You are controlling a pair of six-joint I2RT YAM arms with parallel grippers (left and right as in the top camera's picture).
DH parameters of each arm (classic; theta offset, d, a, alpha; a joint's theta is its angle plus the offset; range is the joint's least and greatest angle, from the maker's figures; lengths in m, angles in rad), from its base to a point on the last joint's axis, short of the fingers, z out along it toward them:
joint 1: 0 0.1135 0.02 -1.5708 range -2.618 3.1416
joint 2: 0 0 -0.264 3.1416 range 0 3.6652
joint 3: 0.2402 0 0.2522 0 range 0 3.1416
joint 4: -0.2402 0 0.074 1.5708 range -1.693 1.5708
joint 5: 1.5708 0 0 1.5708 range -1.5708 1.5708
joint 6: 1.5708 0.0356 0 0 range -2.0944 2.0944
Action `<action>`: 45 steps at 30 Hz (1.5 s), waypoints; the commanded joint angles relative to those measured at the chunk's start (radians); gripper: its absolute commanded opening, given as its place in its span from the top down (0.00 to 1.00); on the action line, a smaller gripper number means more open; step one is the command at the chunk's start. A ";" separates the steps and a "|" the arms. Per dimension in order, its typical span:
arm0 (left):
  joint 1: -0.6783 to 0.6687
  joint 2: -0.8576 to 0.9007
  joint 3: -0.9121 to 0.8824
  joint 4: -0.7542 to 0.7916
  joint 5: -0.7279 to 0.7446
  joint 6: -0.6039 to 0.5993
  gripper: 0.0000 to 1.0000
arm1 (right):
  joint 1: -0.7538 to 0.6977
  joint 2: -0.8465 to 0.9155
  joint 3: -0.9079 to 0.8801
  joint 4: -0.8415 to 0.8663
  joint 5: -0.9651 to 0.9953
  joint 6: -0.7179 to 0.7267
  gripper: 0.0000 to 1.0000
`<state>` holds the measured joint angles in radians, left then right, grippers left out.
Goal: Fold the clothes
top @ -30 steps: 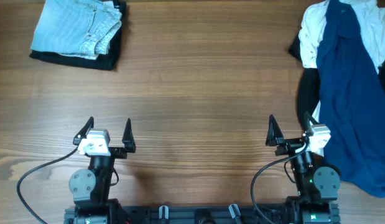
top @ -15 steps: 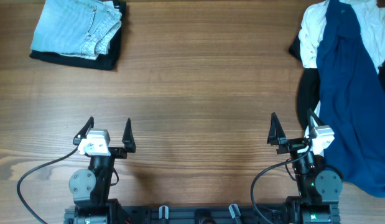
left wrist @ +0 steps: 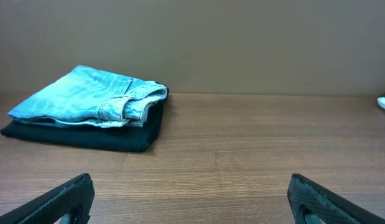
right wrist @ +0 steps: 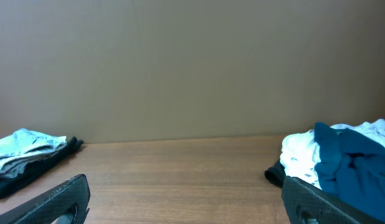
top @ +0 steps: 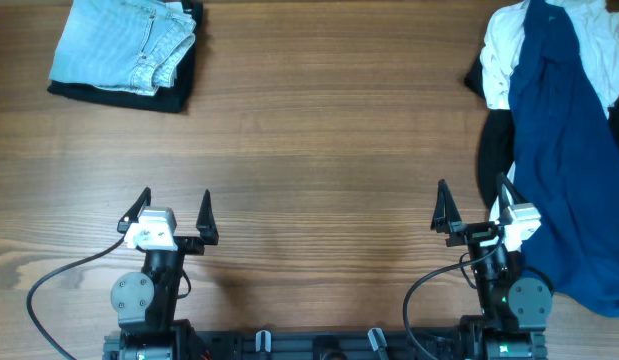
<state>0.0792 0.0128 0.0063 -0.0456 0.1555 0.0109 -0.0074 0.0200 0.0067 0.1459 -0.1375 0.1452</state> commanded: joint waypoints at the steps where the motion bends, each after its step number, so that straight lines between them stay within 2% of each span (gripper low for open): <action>1: -0.003 -0.010 0.000 0.008 0.012 -0.021 0.00 | 0.004 -0.009 -0.001 0.008 -0.005 0.012 0.00; 28: -0.003 0.038 0.079 -0.018 0.011 -0.036 0.00 | 0.004 0.007 0.002 0.027 -0.005 -0.014 0.00; 32: -0.003 0.176 0.166 -0.035 0.011 -0.050 0.00 | 0.004 0.084 0.057 0.027 -0.020 -0.014 0.00; 36: -0.003 0.373 0.320 -0.097 0.012 -0.054 0.00 | 0.004 0.233 0.156 0.026 -0.027 -0.014 0.00; 45: -0.003 0.897 0.906 -0.552 0.039 -0.053 0.00 | 0.004 0.797 0.574 -0.009 -0.183 -0.044 0.00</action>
<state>0.0792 0.7849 0.7353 -0.5106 0.1665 -0.0334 -0.0074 0.6849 0.4454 0.1574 -0.2260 0.1329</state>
